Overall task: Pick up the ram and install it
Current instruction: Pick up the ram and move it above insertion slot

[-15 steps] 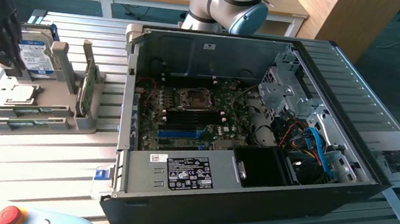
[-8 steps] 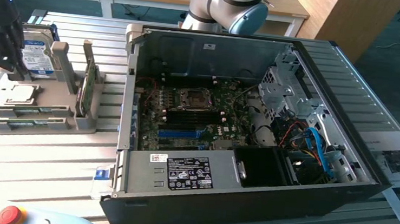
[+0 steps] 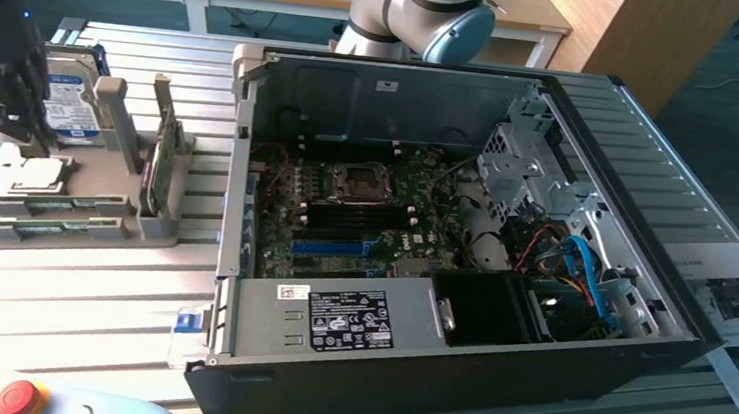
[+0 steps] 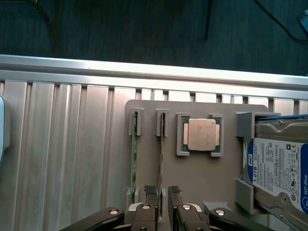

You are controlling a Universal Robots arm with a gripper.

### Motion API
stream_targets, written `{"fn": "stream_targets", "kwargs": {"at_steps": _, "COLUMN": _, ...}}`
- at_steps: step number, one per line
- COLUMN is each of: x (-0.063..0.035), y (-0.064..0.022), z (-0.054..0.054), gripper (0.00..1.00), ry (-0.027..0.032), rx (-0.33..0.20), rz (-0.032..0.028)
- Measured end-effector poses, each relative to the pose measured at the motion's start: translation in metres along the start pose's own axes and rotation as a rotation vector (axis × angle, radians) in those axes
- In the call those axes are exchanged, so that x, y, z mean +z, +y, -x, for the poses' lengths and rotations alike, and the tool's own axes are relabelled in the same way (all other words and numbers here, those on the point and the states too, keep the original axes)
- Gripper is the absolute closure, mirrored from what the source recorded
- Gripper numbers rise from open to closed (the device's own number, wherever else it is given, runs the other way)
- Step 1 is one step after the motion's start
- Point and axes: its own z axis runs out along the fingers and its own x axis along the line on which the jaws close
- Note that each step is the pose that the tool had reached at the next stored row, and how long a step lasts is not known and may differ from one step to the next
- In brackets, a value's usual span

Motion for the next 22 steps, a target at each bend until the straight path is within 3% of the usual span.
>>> {"fn": "stream_targets", "kwargs": {"at_steps": 16, "x": 0.0226, "y": -0.001, "z": 0.0, "gripper": 0.76, "ry": 0.0, "rx": 0.0, "rz": 0.0}}
{"fn": "stream_targets", "kwargs": {"at_steps": 22, "x": 0.0234, "y": -0.001, "z": 0.0, "gripper": 0.76, "ry": 0.0, "rx": 0.0, "rz": 0.0001}}
